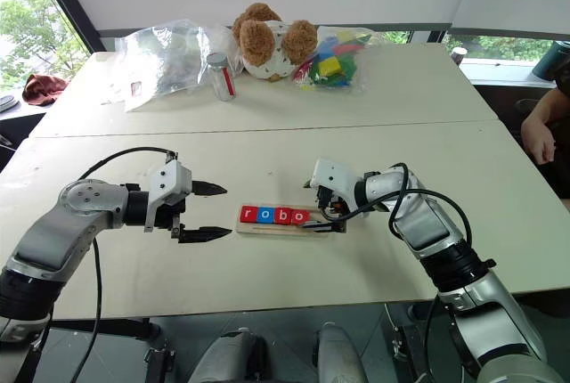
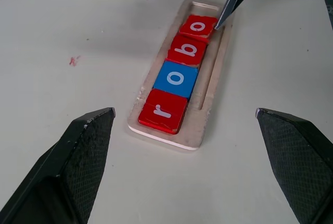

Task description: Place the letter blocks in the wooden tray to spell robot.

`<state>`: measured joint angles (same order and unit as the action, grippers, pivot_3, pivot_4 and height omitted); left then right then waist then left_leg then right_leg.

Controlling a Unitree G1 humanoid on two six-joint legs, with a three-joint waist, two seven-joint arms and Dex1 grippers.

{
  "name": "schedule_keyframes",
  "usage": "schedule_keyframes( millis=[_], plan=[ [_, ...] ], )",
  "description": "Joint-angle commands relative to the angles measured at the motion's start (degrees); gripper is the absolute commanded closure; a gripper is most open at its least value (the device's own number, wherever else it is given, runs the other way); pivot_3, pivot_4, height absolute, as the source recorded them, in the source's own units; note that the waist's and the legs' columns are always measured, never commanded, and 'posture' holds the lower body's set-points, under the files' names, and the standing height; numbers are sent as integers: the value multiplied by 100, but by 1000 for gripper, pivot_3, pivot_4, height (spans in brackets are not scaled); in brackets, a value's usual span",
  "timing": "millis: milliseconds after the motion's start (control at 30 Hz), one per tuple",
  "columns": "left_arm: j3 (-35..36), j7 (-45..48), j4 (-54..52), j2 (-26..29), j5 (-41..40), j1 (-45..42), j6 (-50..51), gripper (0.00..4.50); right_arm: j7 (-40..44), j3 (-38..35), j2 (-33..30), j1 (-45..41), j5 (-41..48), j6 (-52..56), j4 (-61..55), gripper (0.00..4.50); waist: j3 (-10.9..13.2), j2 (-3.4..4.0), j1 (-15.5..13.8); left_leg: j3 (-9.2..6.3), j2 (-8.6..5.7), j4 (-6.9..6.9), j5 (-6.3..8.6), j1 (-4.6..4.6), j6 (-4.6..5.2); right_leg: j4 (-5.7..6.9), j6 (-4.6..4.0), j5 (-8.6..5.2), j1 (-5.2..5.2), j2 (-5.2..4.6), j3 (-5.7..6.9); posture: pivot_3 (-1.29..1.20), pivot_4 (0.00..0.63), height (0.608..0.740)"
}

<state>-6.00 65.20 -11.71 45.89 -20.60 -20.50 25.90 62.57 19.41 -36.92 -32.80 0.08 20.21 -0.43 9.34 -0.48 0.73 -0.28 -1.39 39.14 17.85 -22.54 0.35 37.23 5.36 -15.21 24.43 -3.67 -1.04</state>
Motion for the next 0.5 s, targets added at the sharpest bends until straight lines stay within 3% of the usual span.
schedule_keyframes(
  millis=[33,267,367,500],
  plan=[
    [1,9,-28,-37,13,-113,-63,0,-13,-4,71,-201,-62,-258,58,26,0,0,0,0,0,0,0,0,0,0,0,0,0,0,0,0,150,740],
    [24,21,-41,-51,26,-98,-50,0,76,-210,-13,-165,75,-91,-279,26,0,0,-6,0,0,0,0,0,0,0,0,0,0,0,1,0,150,740],
    [92,18,-119,-37,-35,-92,-16,0,-125,-904,-191,-176,545,967,-980,26,0,0,-11,0,0,0,0,-1,0,0,0,0,0,-1,1,0,150,740],
    [169,-14,-290,-166,-309,-196,176,0,-1184,-2081,-20,81,849,2682,-1838,26,-2,-2,-32,-4,1,0,0,-4,0,0,0,0,0,-4,1,0,150,740]
  ],
)
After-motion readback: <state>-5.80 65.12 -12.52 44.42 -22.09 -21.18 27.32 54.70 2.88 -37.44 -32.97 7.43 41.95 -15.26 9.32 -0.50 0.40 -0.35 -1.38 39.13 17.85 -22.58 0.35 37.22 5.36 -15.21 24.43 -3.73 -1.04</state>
